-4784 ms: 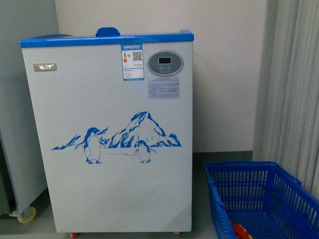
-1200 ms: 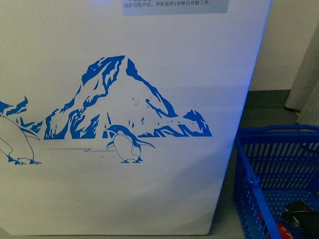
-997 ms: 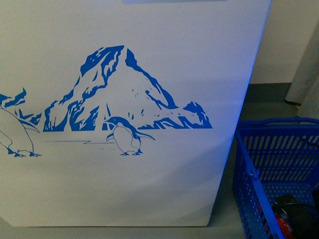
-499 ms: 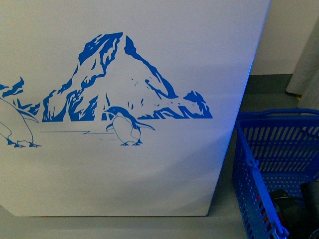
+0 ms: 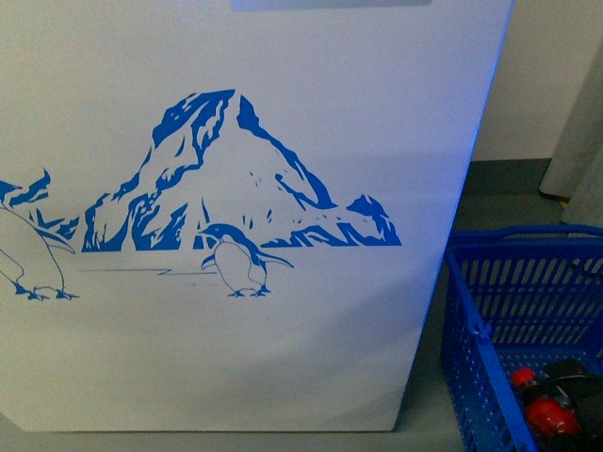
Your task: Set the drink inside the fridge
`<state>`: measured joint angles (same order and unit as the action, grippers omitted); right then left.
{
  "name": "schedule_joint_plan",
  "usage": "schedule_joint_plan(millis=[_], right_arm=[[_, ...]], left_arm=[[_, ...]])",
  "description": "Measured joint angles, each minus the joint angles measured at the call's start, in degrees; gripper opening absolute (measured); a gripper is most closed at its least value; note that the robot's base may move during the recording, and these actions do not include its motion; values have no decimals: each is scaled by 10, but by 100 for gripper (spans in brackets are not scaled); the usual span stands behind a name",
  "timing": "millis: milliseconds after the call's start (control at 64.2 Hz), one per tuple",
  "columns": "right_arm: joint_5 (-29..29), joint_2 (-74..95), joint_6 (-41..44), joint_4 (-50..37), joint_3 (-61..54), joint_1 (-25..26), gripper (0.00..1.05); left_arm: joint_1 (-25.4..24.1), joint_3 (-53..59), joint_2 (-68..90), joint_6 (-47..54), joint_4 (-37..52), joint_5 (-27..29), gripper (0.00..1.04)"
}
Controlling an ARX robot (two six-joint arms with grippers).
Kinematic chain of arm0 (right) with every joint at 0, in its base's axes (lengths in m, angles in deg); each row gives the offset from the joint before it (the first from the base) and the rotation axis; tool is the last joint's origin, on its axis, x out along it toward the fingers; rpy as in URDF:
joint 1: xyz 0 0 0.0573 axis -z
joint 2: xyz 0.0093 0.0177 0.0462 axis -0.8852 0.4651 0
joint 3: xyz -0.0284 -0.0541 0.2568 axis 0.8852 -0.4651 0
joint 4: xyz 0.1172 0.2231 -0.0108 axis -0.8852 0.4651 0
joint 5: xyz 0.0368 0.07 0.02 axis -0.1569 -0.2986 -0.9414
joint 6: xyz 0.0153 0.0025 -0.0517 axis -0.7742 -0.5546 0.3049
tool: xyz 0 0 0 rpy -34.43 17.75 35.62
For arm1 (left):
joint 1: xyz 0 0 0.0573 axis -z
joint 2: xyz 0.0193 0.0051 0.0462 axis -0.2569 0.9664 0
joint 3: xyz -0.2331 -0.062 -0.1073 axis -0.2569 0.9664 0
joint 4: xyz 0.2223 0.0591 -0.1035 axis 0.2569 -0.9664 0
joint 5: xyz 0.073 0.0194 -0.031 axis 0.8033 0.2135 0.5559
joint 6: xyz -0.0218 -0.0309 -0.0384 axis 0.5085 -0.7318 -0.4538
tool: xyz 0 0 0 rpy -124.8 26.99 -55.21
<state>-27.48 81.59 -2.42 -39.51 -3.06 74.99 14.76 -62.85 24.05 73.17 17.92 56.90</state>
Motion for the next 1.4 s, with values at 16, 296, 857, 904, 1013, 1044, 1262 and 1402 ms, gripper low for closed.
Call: schedule_joint_plan(millis=[16,296,857,904,1013,1044,1262,1402], right_arm=[[-1,-8,0,-1,-6,1,37],[-26,-300,-30,-7,-163,18,37],[8,-1147,-252,337,-238,-32,37],[24,-1186,-260,365,-238,-31,37],[44,-1252,-275,416,-237,-29,37],[49,-1269,-277,428,-237,-31,37],[134,-1338,-271,456,-227,-95,37],[162,-1341,-261,444,-216,-125,37]], left_arm=[[0,0,0,0,0,0,97],[0,0,0,0,0,0,97],[0,0,0,0,0,0,97],[0,0,0,0,0,0,97],[0,0,0,0,0,0,97],[0,0,0,0,0,0,97],[0,0,0,0,0,0,97],[0,0,0,0,0,0,97]])
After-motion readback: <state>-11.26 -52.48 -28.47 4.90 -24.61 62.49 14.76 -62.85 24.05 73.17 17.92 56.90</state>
